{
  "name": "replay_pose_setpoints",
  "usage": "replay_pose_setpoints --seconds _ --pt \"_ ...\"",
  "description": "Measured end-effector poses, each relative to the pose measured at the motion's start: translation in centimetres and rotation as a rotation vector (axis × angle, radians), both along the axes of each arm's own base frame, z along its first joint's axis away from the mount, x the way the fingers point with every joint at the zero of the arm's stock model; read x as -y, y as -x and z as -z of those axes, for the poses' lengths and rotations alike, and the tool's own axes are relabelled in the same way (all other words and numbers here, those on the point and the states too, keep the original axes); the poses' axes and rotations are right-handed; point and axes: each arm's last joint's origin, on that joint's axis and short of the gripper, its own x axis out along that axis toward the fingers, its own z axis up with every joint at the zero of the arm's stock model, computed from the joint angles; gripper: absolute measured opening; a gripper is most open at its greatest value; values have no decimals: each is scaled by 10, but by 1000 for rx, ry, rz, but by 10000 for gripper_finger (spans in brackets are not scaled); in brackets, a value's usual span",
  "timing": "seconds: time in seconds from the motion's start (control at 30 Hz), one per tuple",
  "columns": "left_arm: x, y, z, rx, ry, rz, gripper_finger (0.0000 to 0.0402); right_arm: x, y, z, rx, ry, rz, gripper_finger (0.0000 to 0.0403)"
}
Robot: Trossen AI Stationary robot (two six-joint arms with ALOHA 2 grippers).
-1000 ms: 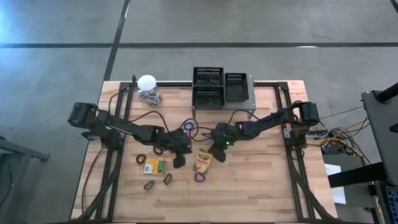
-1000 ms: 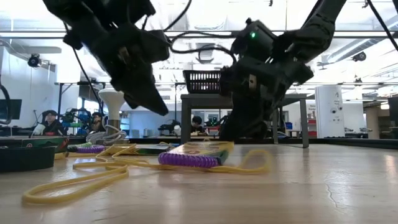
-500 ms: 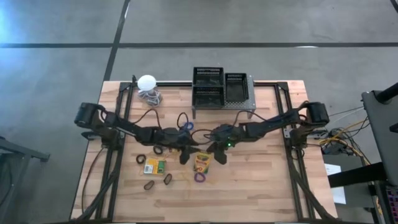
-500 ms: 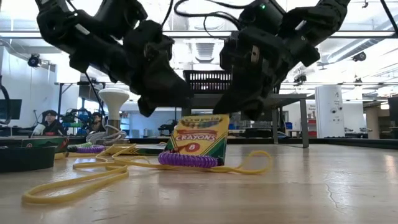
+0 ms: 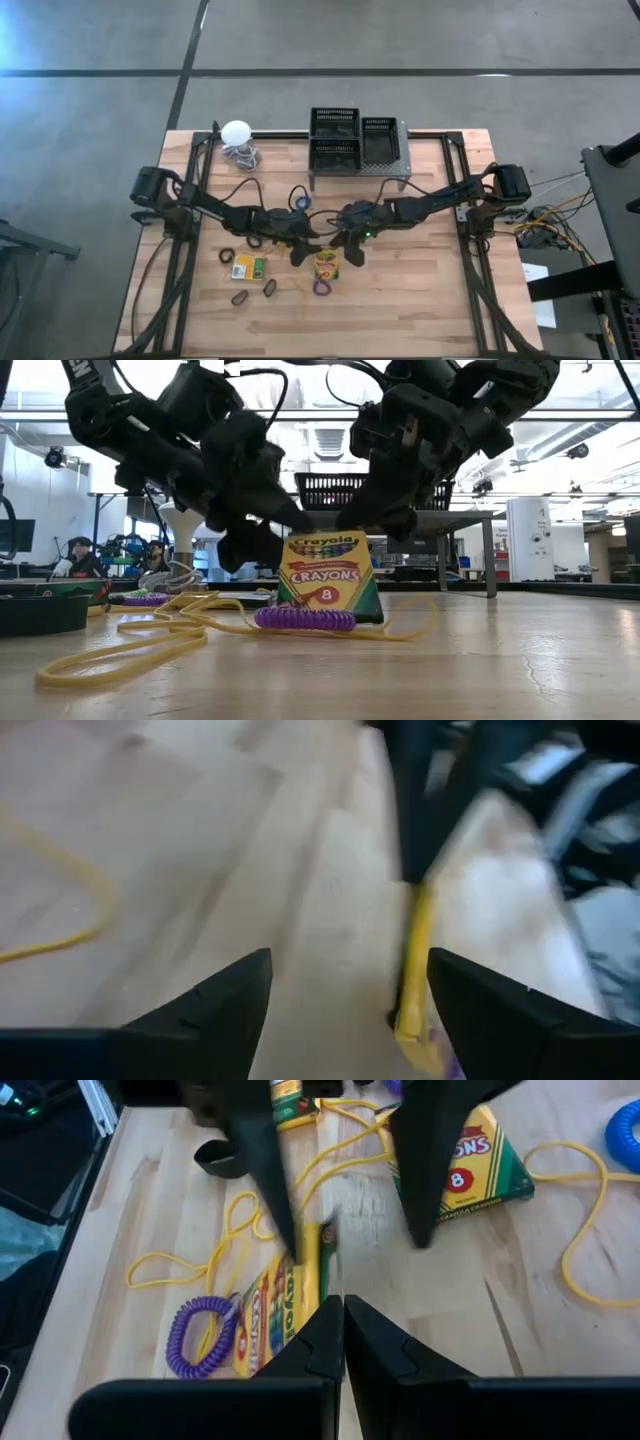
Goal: Pick & Place Office Desk Supplies
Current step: Put the bottom right yellow crayon box into the right black bin on the shelf
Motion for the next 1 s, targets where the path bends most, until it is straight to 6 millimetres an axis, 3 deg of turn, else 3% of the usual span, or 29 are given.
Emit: replay_pose_setpoints --seconds 0.23,0.63,0.8,1.0 --pt "6 -8 7 -15 24 57 216 0 0 -1 4 4 2 8" --pt "8 -12 0 27 -3 105 15 1 -3 -5 30 20 -30 11" --pt "8 -12 -11 53 -15 111 26 9 0 -15 57 -42 -104 54" --pt "8 -15 -21 -57 -109 152 33 10 1 -19 76 -40 -158 151"
